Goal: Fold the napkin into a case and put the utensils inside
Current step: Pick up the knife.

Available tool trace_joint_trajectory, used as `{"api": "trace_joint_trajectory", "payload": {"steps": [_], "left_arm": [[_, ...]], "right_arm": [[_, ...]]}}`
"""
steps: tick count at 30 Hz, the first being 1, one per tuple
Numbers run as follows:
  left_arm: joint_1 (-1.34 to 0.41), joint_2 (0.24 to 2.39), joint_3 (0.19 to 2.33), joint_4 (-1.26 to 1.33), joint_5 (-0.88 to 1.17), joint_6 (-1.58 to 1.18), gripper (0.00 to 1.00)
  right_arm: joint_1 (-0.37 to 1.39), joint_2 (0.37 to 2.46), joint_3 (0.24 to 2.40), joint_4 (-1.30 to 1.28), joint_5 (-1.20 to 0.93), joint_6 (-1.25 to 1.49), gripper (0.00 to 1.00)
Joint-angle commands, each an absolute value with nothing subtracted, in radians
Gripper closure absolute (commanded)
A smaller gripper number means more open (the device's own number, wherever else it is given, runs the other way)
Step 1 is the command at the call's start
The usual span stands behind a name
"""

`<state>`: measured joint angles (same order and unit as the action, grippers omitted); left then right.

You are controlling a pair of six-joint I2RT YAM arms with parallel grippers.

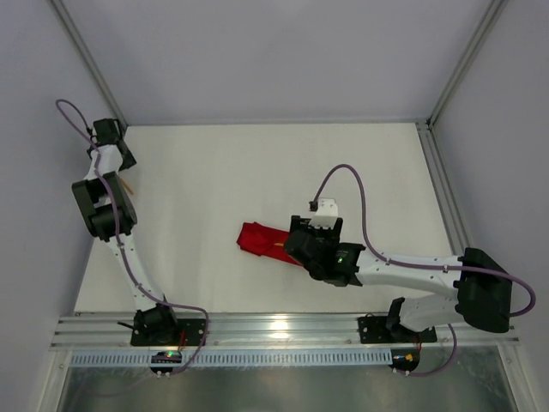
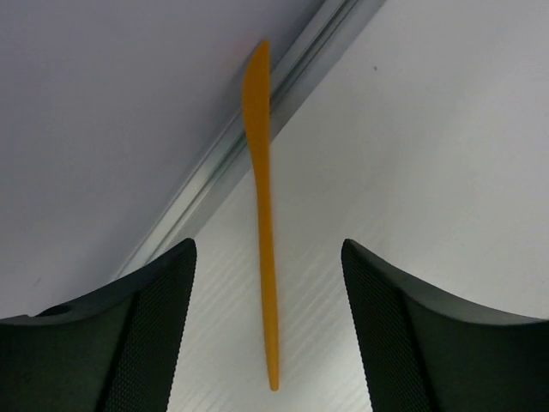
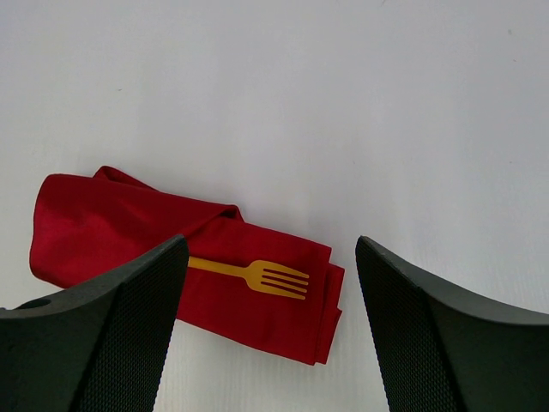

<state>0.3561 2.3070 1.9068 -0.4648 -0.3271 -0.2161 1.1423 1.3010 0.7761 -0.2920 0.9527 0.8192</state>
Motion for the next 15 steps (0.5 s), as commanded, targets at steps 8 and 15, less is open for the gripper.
{"api": "trace_joint_trajectory", "payload": {"steps": [8, 15], "left_arm": [[0.419, 2.358, 1.896, -0.544, -0.167, -0.229, 0.38], [0.419, 2.421, 1.928, -0.653, -0.085, -0.134, 0.60]], "right_arm": [[1.157, 1.275, 0.819, -0.319, 1.063, 0.805, 0.18], [1.164, 1.235, 0.805, -0.319, 1.101, 0.801, 0.18]]}}
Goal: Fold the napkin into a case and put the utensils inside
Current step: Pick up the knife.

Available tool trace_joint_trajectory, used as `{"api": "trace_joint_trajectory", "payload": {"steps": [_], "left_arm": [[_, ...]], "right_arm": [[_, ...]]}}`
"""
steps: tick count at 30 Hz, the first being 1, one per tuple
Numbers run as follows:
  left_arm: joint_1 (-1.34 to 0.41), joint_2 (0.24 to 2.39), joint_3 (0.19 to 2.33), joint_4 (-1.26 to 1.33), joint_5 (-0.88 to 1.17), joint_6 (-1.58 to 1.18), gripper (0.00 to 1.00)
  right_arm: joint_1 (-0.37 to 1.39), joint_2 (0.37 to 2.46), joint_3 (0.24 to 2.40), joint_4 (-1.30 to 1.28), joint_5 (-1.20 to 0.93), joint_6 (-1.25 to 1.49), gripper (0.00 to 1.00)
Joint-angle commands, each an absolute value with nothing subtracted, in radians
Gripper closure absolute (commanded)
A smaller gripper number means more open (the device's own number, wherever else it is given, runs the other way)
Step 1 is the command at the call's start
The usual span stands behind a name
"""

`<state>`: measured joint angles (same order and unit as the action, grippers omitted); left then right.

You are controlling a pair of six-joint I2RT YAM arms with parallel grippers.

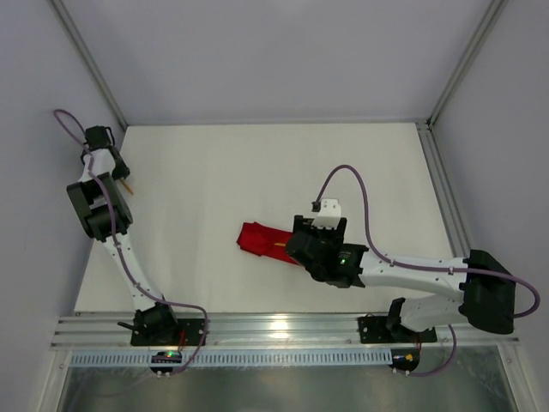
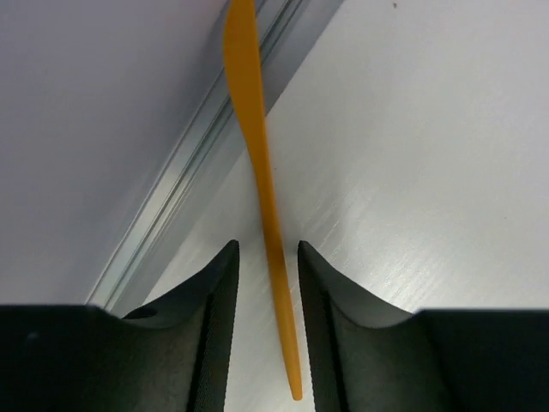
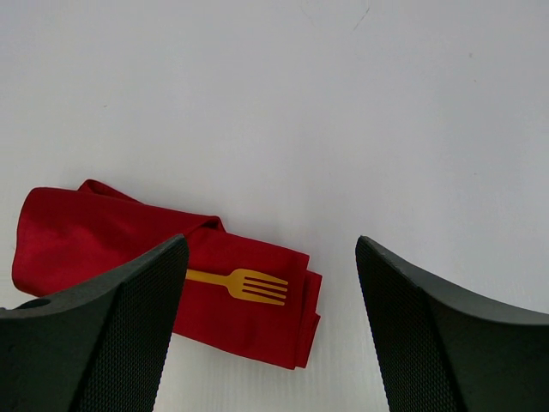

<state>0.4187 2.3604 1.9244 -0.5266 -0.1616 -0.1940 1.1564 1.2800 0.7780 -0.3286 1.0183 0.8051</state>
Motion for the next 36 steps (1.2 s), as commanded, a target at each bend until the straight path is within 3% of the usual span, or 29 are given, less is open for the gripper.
{"api": "trace_joint_trajectory", "payload": {"steps": [1, 2, 7, 10, 16, 21, 23, 28, 36], "left_arm": [[0.420, 2.427, 1.919, -0.661, -0.062, -0.127, 0.66], [0.420, 2.425, 1.910, -0.672, -0.045, -0.106, 0.78], [0.423, 2.389, 1.850, -0.699, 0.072, -0.052, 1.00], [0.422, 2.355, 1.798, -0.704, 0.144, 0.003, 1.00], [0.387, 2.085, 1.450, -0.569, 0.303, 0.187, 1.00], [0.330, 1.802, 1.183, -0.545, 0.444, 0.339, 1.00], [0.324, 1.734, 1.132, -0.571, 0.524, 0.420, 1.00], [0.292, 1.521, 0.994, -0.664, 0.629, 0.555, 1.00], [0.193, 1.260, 0.881, -0.871, 0.729, 0.777, 1.00]], "right_arm": [[1.164, 1.230, 0.804, -0.318, 1.104, 0.796, 0.18], [1.164, 1.226, 0.804, -0.318, 1.104, 0.792, 0.18], [1.177, 1.189, 0.805, -0.322, 1.144, 0.775, 0.18], [1.181, 1.160, 0.798, -0.316, 1.161, 0.770, 0.18], [1.186, 1.115, 0.752, -0.178, 1.088, 0.662, 0.18], [1.178, 1.055, 0.631, 0.261, 0.725, 0.399, 0.17], [1.140, 1.029, 0.592, 0.342, 0.593, 0.362, 0.10], [0.983, 1.071, 0.618, 0.337, 0.130, 0.442, 0.10], [0.927, 1.371, 0.790, 0.417, -0.155, 0.538, 0.10]]}}
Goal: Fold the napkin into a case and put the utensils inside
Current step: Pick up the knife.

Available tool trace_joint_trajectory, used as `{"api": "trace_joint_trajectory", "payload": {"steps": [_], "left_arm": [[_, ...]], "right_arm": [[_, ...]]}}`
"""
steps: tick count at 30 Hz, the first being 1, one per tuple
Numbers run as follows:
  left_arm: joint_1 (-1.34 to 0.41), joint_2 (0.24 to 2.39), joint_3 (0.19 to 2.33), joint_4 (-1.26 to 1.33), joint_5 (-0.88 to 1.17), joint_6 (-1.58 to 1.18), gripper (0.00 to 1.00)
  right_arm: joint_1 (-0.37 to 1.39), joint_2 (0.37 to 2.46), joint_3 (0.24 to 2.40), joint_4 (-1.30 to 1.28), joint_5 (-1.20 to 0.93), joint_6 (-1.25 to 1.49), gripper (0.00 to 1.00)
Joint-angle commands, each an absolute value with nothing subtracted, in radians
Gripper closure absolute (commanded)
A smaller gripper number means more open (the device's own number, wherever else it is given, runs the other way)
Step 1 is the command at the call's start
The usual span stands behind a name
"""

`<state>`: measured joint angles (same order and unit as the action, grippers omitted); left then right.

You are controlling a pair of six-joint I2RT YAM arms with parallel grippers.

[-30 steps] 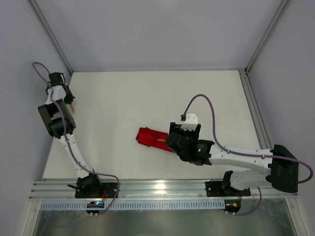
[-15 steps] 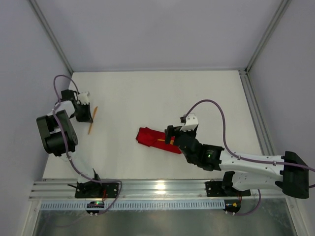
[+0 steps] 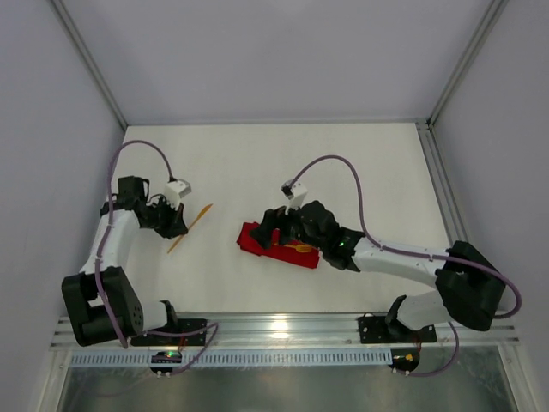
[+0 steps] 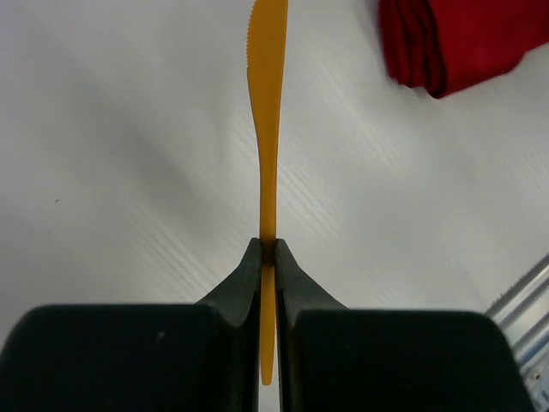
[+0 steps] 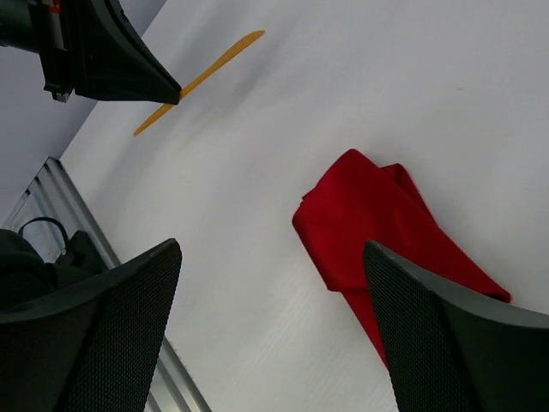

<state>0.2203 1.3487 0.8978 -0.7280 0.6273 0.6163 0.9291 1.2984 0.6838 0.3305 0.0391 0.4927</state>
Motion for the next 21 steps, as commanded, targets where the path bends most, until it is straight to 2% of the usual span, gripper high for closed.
{"api": "trace_joint_trajectory", "payload": {"steps": [1, 6, 9, 12, 21], "left_arm": [[0.181, 1.228, 0.876, -0.897, 0.736, 0.797, 1.00], [0.126, 1.033, 0.829, -1.020, 0.750, 0.917, 1.00], [0.123, 0.999, 0.818, -1.109, 0.772, 1.011, 1.00], [0.121, 0.991, 0.821, -1.153, 0.795, 1.041, 1.00], [0.120, 0.983, 0.841, -1.174, 0.805, 1.066, 1.00]], "right_arm": [[0.923, 1.435, 0.813, 0.432, -0.172, 0.552, 0.10], [0.881, 1.575, 0.919, 0.552, -0.331, 0.690, 0.07], [0.870, 1.653, 0.966, 0.532, -0.390, 0.716, 0.02], [0.870, 1.715, 0.997, 0.564, -0.431, 0.744, 0.03], [0.877, 1.873, 1.063, 0.733, -0.603, 0.906, 0.35]]}}
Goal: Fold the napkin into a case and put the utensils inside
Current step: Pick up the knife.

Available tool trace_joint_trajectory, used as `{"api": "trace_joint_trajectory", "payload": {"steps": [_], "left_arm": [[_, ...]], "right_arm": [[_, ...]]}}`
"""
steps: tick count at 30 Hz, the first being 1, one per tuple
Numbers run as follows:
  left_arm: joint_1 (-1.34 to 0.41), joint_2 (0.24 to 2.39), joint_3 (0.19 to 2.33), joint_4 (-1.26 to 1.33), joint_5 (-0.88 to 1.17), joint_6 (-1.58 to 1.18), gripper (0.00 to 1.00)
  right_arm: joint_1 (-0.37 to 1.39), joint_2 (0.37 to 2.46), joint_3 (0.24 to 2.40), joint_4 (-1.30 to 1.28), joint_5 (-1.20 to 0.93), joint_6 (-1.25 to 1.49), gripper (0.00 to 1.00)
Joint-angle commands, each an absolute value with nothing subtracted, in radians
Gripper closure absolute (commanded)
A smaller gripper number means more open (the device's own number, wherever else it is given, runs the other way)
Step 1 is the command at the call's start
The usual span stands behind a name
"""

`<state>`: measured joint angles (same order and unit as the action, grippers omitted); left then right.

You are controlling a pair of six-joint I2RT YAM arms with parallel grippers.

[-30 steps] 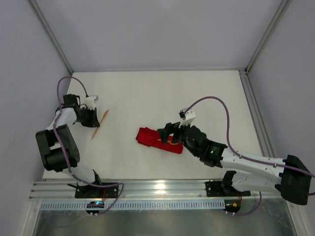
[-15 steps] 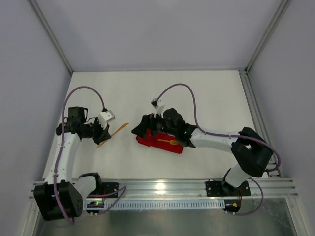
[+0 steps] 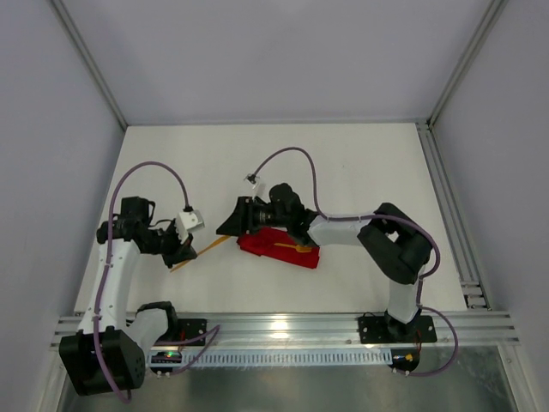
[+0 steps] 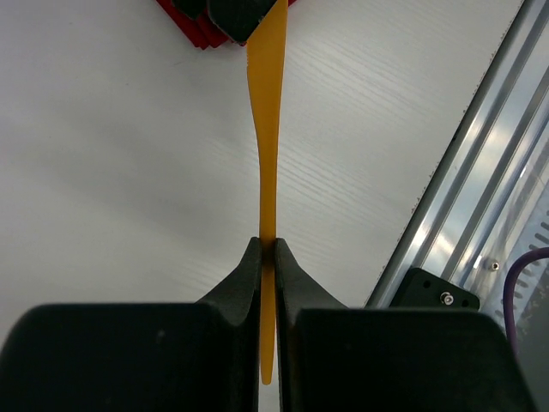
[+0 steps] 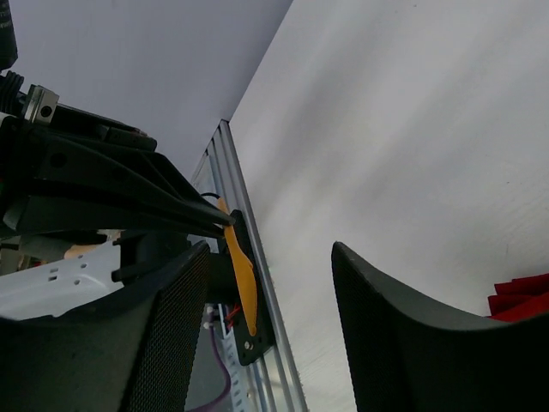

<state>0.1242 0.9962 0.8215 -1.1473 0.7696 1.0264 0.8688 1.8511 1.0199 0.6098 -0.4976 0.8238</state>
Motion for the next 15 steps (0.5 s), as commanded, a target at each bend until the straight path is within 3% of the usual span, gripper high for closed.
{"api": "trace_joint_trajectory", "payload": {"steps": [1, 2, 4, 10, 15], "left_arm": [[0.120, 0.985, 0.839, -1.172, 0.805, 1.066, 1.00], [0.120, 0.988, 0.838, -1.172, 0.804, 1.066, 1.00], [0.120, 0.988, 0.836, -1.167, 0.802, 1.068, 1.00], [0.121, 0.992, 0.834, -1.154, 0.799, 1.063, 1.00], [0.121, 0.997, 0.836, -1.135, 0.790, 1.051, 1.00]], "right_arm": [[0.882, 1.876, 1.068, 0.736, -0.618, 0.910, 0.39], [0.885, 1.878, 1.071, 0.732, -0.620, 0.911, 0.46], [0.891, 1.879, 1.068, 0.732, -0.621, 0.908, 0.50], [0.899, 1.882, 1.057, 0.736, -0.640, 0.914, 0.58], [0.919, 1.891, 1.060, 0.724, -0.650, 0.911, 0.59]]}}
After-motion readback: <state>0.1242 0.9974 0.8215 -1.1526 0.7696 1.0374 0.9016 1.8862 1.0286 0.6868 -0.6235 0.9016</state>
